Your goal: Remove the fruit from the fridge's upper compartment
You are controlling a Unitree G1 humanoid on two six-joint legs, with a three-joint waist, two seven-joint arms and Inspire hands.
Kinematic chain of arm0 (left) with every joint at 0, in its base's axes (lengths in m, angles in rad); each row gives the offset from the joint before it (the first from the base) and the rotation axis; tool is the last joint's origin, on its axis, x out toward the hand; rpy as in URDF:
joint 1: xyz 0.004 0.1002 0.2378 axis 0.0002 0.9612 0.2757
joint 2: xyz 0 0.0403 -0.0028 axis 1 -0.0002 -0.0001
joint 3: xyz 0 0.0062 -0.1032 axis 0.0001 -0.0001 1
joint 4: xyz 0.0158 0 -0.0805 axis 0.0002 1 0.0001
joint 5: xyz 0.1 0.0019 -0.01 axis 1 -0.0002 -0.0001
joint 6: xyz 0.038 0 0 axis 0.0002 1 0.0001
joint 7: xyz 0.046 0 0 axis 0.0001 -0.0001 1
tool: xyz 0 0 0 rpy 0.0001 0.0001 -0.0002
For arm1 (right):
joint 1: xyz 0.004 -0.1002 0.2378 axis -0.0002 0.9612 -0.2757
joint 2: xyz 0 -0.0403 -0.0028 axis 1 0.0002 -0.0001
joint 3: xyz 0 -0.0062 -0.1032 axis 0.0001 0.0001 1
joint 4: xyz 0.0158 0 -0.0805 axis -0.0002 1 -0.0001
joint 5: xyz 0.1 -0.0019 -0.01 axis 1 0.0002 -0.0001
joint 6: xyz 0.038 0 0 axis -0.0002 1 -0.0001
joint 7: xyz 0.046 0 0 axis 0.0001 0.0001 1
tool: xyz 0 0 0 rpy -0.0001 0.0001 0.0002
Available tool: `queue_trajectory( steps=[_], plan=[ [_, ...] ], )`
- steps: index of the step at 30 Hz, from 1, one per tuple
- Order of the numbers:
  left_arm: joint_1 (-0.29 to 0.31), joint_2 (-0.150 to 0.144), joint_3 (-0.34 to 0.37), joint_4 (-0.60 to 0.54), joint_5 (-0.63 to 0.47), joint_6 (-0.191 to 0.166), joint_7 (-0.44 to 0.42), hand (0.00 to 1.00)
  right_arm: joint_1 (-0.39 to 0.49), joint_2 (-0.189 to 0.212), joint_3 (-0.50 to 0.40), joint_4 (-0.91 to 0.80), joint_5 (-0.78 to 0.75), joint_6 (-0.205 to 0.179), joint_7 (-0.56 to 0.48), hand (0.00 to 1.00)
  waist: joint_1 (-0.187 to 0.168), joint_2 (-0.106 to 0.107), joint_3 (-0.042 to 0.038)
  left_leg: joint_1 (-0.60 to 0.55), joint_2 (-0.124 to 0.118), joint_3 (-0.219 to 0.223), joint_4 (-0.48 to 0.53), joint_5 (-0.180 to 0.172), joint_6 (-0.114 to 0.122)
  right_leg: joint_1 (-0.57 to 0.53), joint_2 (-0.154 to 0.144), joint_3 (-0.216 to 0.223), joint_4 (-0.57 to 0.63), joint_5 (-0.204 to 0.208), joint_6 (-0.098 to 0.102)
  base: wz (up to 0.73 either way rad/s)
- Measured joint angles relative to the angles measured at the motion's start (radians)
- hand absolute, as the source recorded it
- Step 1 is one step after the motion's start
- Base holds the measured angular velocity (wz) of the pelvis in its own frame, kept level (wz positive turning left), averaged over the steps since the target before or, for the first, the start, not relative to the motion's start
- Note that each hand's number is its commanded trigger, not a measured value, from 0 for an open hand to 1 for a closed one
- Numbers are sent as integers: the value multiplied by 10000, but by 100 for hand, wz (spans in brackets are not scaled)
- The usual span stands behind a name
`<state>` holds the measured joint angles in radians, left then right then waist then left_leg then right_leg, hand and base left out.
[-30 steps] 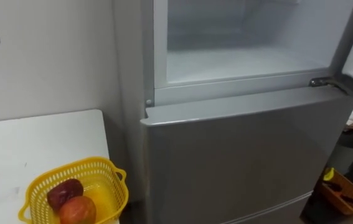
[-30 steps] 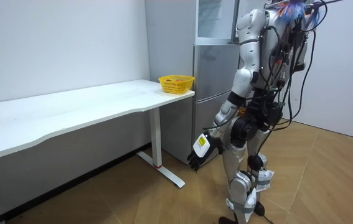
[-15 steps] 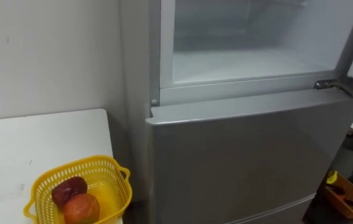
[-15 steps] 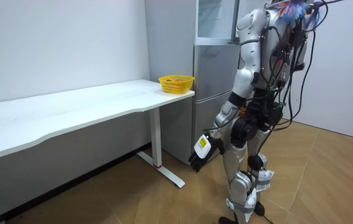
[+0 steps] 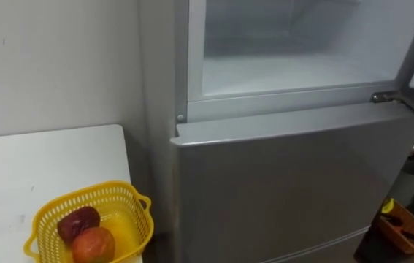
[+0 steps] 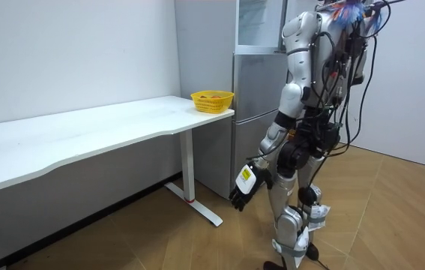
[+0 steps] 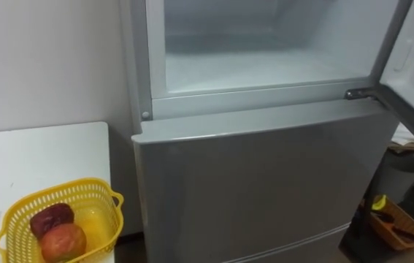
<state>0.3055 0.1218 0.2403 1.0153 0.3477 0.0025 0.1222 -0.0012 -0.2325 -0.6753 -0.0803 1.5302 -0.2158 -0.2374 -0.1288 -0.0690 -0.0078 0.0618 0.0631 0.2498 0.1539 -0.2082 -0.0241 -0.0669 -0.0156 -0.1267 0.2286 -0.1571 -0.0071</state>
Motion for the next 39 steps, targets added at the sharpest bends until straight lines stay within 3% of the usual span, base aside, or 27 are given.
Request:
queue_trajectory(
  steps=[8, 15, 25, 30, 37, 39],
  plan=[
    [49, 14, -3, 80, -27, 56, 7, 0, 23, 0, 276, -137, -39, 339, 748, 0, 32, -65, -31, 49, 11, -45, 73, -1, -1, 129, -7, -44, -66, 5, -6, 3],
    [54, 13, -15, 66, -28, 57, 12, 0, 38, 0, 474, -138, -45, 342, 1001, 0, 242, -44, -43, 45, 25, -25, 56, -3, -3, 156, 9, -49, -59, 50, -23, -1],
    [52, 64, -98, -68, -9, 57, -15, 0, 54, -2, 1453, -402, -174, 388, 1562, 0, 481, -21, -50, -7, 24, -35, -21, -2, -3, 117, 10, -91, -78, 87, -26, 0],
    [-29, 83, -105, -3, -34, 29, -33, 0, 42, -3, 2130, -407, -1136, 342, 1990, 0, 645, -35, -45, 70, 23, -34, 4, -2, -3, 153, 39, -1, -92, 106, -38, -7],
    [-209, 90, -220, 322, -38, 144, -29, 0, 14, -4, 2734, -399, -3623, 451, 2035, 0, 1085, -72, -8, 112, 26, -98, 35, -8, -6, 138, 20, -31, -97, 107, -35, 1],
    [-141, 80, -272, 389, -12, 146, 9, 0, -24, -11, 3004, -425, -4194, 666, 2036, 0, 1131, -73, -10, 127, 20, -100, -10, -5, -5, 151, 14, -68, -85, 110, -39, 2]
  ],
)
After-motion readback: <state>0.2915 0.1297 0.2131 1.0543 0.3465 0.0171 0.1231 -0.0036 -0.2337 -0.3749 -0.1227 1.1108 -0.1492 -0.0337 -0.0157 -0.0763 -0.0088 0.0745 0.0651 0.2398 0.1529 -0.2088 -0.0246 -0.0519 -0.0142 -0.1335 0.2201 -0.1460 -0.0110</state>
